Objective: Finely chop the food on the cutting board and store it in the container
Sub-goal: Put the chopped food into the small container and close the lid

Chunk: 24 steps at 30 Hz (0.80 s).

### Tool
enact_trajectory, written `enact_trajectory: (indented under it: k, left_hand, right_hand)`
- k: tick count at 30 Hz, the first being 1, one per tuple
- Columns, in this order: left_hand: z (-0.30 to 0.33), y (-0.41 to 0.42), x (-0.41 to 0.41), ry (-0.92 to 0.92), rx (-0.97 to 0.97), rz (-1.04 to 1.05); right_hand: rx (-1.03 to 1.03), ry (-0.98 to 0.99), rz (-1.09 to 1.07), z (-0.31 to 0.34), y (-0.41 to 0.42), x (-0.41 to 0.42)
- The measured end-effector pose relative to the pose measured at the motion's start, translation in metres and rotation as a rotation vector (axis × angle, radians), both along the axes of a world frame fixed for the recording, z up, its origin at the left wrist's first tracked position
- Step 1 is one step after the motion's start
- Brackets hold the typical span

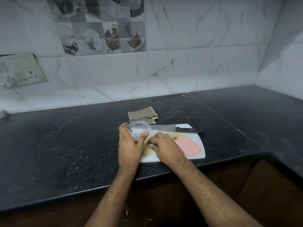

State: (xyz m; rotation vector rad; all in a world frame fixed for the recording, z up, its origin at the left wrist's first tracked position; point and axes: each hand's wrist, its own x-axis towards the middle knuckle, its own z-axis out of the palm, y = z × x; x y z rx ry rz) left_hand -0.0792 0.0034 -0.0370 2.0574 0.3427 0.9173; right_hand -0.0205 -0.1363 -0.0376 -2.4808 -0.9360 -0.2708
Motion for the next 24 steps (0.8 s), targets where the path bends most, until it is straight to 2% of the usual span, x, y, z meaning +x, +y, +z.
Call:
enact_trajectory:
  k: [4,7,12,16,20,24]
  left_hand:
    - [0.000,0.001,0.002,-0.005,-0.001,-0.010]
    - [0.001,-0.001,0.000,0.007,0.025,-0.020]
    - [0.001,0.001,0.000,0.032,0.013,-0.011]
    - [-0.001,0.001,0.003,0.017,0.037,-0.058]
    - [-0.002,-0.001,0.002,0.055,0.114,-0.148]
    - [-0.001,-0.003,0.003,0.055,0.137,-0.200]
  right_hand:
    - [-0.164,-0.067,-0.004,0.007,-0.001,0.004]
    - [-0.112,-0.052,-0.048,0.010,-0.001,0.010]
    - [0.401,0.123,-0.170,0.017,-0.001,0.017]
    - [0.749,0.116,-0.046,0.021,0.008,0.009]
    - [0.745,0.027,0.092,0.014,0.011,-0.001]
    - [0.648,0.015,0.171,0.012,0.014,-0.002]
